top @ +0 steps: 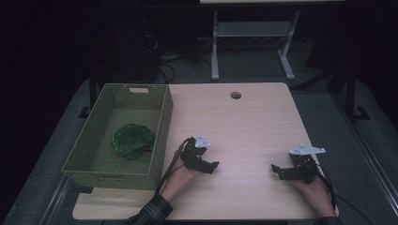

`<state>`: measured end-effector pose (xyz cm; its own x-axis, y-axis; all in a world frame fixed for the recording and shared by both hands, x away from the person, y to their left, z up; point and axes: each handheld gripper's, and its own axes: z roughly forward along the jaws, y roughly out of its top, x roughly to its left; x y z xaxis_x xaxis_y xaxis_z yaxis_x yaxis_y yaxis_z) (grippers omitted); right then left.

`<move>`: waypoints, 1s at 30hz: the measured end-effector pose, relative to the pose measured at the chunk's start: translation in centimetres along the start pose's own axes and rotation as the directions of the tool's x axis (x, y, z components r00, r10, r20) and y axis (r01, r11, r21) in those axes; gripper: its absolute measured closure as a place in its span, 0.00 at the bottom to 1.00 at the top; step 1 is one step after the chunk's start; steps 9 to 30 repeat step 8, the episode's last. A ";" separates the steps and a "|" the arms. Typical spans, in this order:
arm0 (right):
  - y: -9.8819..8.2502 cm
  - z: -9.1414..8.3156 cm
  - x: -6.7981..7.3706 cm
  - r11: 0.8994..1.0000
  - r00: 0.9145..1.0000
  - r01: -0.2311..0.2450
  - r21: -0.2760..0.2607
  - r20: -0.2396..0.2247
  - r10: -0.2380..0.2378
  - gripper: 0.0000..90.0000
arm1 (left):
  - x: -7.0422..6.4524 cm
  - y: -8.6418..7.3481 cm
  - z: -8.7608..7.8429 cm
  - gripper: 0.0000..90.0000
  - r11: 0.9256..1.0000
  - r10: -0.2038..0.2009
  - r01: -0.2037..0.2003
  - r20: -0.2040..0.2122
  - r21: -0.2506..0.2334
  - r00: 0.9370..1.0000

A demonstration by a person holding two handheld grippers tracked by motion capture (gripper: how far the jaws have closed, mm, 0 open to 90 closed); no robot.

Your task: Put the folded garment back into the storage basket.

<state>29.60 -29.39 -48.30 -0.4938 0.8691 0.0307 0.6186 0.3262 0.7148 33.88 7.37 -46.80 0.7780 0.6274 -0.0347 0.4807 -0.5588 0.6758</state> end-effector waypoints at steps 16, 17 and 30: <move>0.0 0.0 0.0 1.000 1.000 0.000 0.000 0.000 0.000 0.10 | 0.1 -0.6 0.3 0.14 1.000 0.028 -0.028 -0.031 -0.008 0.999; 0.0 0.0 0.0 1.000 1.000 0.000 0.000 0.000 0.000 0.10 | 0.1 -0.6 0.3 0.14 1.000 0.028 -0.028 -0.031 -0.008 0.999; 0.0 0.0 0.0 1.000 1.000 0.000 0.000 0.000 0.000 0.10 | 0.1 -0.6 0.3 0.14 1.000 0.028 -0.028 -0.031 -0.008 0.999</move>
